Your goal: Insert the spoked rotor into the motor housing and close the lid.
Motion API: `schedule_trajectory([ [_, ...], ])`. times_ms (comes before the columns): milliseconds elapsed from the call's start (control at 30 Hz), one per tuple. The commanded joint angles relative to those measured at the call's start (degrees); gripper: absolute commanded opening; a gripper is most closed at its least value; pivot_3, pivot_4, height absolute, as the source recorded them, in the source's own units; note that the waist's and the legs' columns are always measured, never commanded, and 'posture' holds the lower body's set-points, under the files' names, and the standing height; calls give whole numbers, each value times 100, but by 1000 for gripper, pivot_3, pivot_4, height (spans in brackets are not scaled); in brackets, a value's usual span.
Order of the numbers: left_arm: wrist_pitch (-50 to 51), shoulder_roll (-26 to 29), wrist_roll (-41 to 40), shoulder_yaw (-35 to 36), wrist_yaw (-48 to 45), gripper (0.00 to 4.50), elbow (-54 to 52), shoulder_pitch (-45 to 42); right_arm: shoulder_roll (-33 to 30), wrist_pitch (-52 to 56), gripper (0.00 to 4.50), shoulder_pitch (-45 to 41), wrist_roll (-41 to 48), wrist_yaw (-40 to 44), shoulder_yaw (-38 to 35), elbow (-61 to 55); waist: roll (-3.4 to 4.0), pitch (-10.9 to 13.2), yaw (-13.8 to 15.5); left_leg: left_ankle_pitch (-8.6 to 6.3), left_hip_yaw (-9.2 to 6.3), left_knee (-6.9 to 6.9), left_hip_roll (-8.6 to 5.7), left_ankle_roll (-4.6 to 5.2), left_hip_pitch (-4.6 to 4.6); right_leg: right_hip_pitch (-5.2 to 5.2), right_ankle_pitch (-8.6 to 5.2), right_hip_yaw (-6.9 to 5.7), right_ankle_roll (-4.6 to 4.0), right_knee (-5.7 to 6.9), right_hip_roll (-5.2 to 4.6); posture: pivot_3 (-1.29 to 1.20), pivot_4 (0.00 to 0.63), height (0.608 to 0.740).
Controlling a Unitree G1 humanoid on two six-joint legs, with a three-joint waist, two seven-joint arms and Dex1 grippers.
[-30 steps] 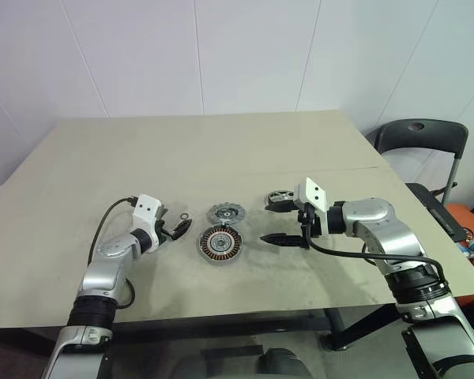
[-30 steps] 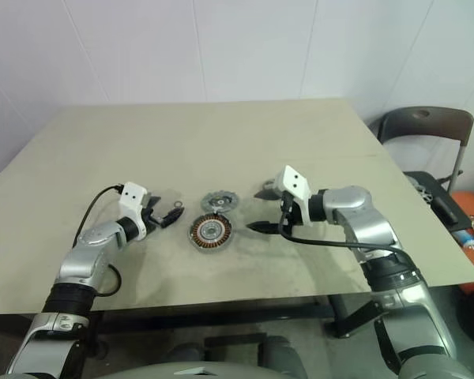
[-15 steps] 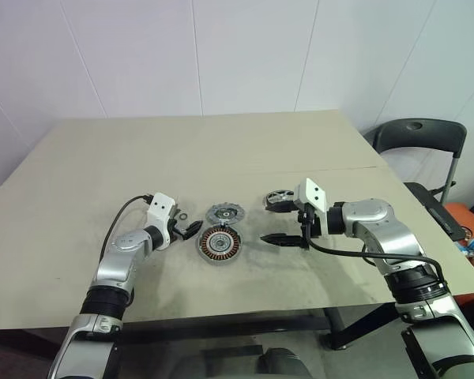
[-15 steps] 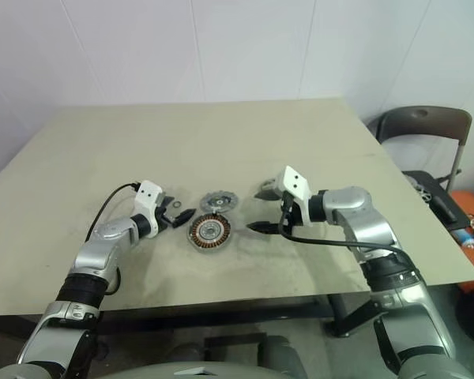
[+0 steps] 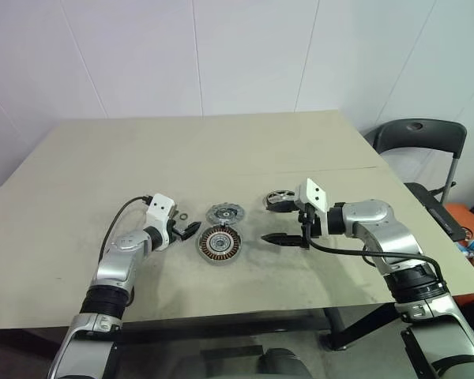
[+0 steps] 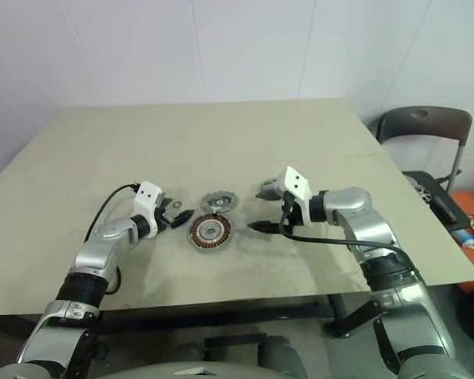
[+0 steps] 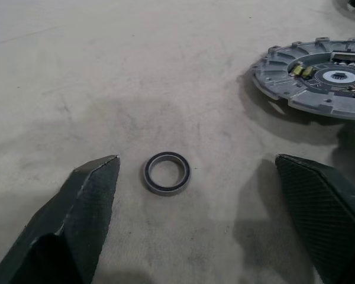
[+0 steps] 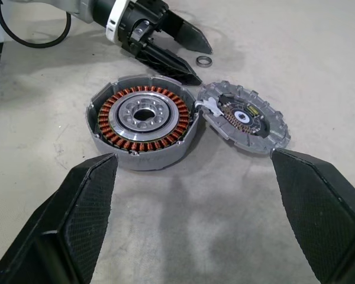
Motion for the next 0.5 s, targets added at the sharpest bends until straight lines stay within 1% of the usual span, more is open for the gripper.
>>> schedule_trajectory([
  [33,124,0,71,-13,29,2958,76,-77,11,-95,4365,-177,76,-29,-139,-27,0,0,0,0,1,0,0,0,0,0,0,0,0,0,0,0,0,740],
  [233,225,5,176,19,177,991,213,-145,2,-112,4365,-195,76,-59,-153,13,-1,-1,5,0,0,0,-2,0,0,1,0,0,0,0,-2,0,0,740],
  [267,228,1,172,33,170,754,227,-148,1,-116,4365,-199,76,-61,-152,22,-1,-1,4,0,0,0,-2,0,1,2,0,0,0,0,-2,0,0,740],
  [400,244,14,160,59,141,743,199,-128,4,-121,4365,-220,76,-72,-145,50,-1,-1,1,0,0,0,-2,0,7,7,0,0,0,1,-2,0,0,740],
  [500,300,90,122,73,51,743,-31,-33,4,-127,4365,-224,72,-82,-146,55,-1,-1,0,0,0,0,-1,0,7,7,0,1,0,2,-1,0,0,740],
])
